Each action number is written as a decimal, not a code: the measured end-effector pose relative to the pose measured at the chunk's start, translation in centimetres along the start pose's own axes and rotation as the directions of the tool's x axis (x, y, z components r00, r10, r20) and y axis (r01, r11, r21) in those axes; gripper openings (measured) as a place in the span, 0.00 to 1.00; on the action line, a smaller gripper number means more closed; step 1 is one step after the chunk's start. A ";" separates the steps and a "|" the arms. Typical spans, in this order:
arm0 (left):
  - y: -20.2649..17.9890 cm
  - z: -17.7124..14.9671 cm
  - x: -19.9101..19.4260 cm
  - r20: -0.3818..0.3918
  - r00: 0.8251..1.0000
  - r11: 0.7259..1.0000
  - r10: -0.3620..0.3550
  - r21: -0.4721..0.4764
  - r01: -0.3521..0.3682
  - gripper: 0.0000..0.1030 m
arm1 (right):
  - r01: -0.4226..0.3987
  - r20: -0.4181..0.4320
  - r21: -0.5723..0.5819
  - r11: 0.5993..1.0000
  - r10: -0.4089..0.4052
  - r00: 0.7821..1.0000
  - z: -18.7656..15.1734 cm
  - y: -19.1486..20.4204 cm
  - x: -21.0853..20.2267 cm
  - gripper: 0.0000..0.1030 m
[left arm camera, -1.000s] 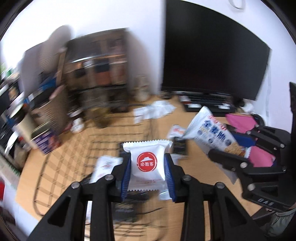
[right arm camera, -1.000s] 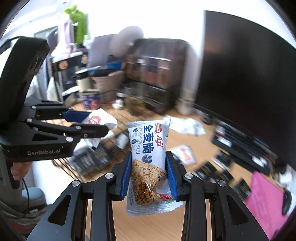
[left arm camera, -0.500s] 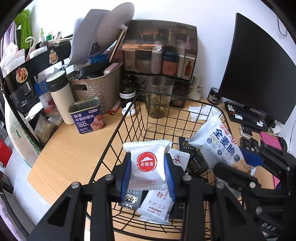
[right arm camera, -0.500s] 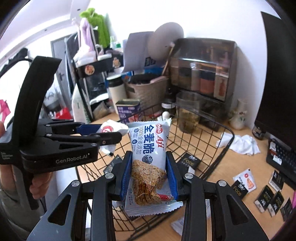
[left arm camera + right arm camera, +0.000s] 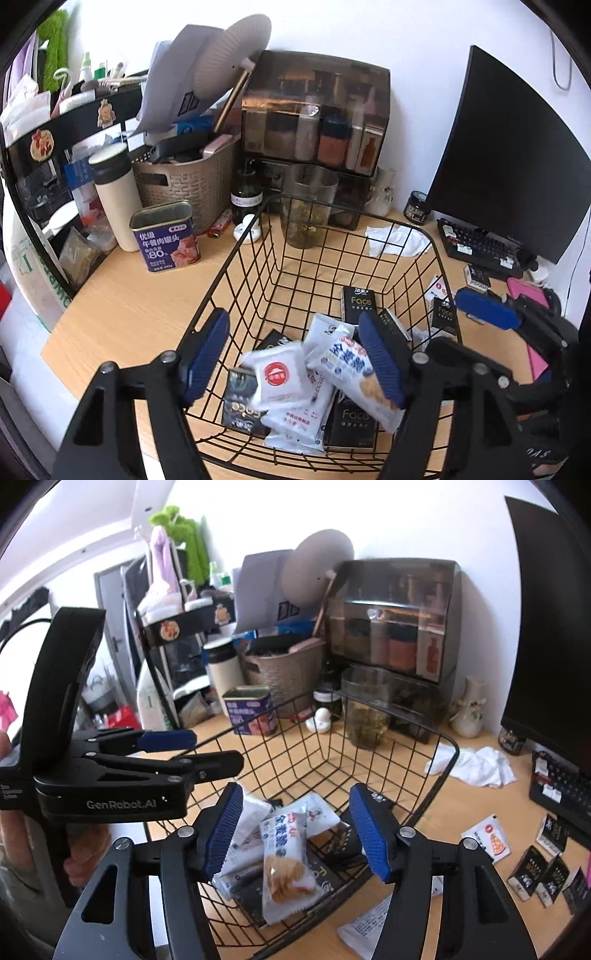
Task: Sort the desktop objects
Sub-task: 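Carry both packets to the wire basket and open both grippers, then move both grippers back over the desk toward the remaining items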
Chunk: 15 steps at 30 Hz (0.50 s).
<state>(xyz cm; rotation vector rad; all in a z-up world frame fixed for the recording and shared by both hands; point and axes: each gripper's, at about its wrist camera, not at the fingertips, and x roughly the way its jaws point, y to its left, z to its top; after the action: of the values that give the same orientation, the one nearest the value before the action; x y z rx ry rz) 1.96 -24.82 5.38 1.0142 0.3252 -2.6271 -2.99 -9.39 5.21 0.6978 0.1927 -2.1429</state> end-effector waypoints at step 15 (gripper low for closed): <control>-2.3 -0.7 0.5 -0.032 0.999 0.998 -0.026 0.051 0.027 0.74 | 0.056 0.027 0.024 0.998 -0.056 0.998 -1.2 -2.7 -3.7 0.58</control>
<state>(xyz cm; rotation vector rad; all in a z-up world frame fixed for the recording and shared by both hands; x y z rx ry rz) 1.19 -22.61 4.75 1.0763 0.2817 -2.6581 -2.83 -4.68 5.97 0.6824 0.1746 -2.2104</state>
